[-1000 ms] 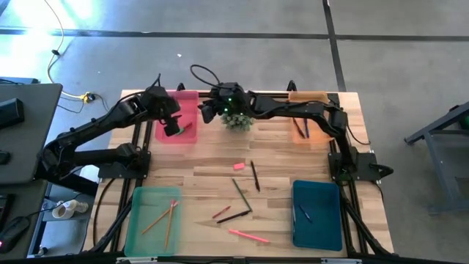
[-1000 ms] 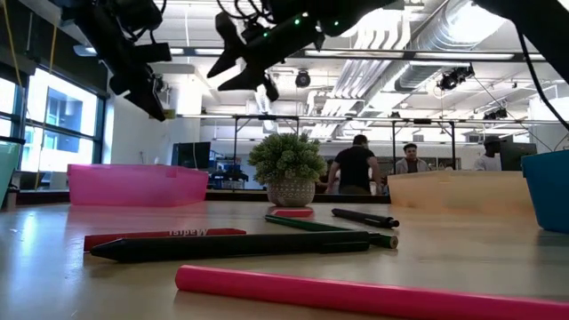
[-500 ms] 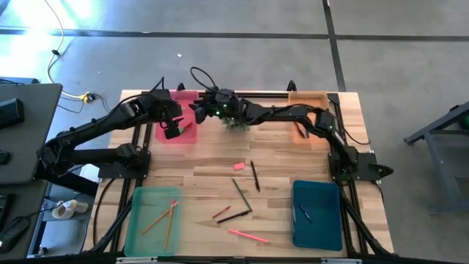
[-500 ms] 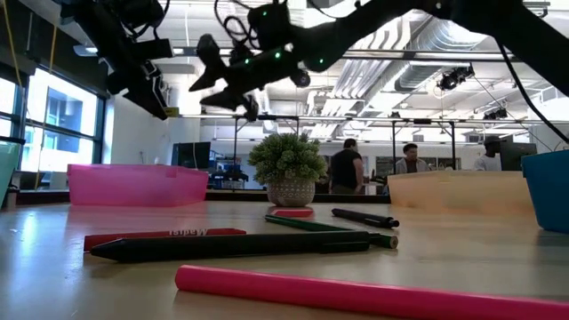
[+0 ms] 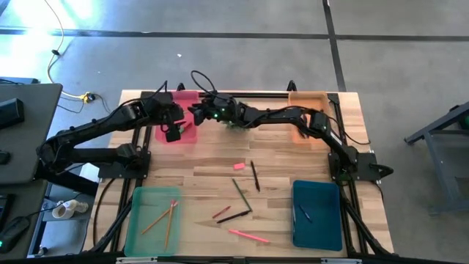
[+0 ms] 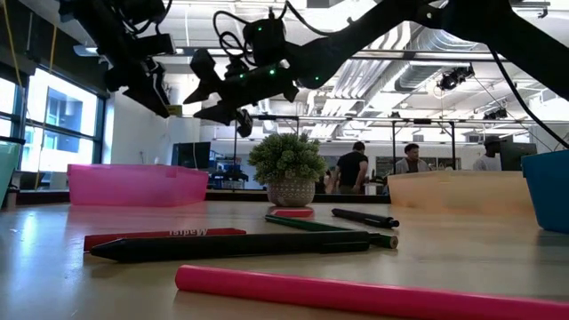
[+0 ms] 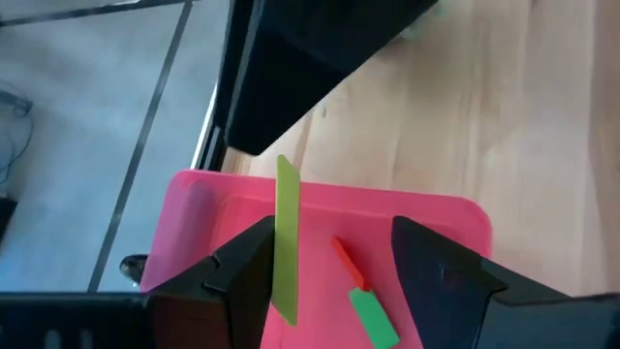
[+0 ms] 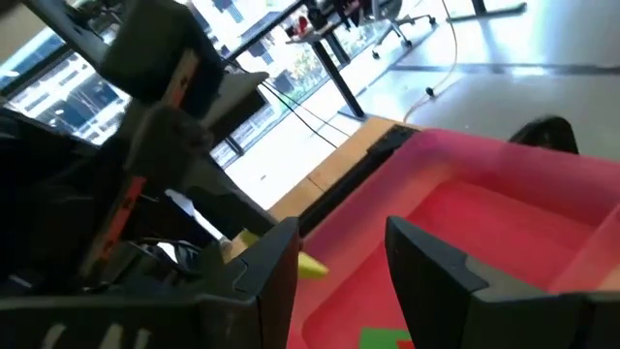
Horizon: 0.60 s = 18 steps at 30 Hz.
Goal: Sort crayons/erasers/pens/pencils in bins
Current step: Put the light green eraser into the red bin
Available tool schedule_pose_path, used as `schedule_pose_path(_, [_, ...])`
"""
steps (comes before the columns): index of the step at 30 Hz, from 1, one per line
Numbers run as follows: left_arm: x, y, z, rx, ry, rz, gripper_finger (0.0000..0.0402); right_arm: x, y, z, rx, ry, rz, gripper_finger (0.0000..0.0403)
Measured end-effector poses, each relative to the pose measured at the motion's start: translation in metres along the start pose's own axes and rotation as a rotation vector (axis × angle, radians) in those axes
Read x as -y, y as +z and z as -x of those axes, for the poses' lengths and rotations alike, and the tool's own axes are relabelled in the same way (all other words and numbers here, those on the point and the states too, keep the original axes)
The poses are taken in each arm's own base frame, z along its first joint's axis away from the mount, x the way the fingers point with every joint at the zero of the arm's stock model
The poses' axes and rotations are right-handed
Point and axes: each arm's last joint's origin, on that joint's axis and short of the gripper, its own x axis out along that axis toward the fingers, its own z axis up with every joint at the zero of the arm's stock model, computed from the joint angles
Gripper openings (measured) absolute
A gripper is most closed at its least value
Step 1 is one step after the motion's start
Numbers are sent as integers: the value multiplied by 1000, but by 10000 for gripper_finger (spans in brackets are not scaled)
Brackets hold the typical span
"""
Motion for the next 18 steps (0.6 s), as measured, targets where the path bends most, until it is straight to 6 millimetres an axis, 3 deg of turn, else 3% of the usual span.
schedule_pose_path(18, [-3, 6, 0, 74, 18, 97, 190, -5, 1, 0, 23, 22, 16, 149])
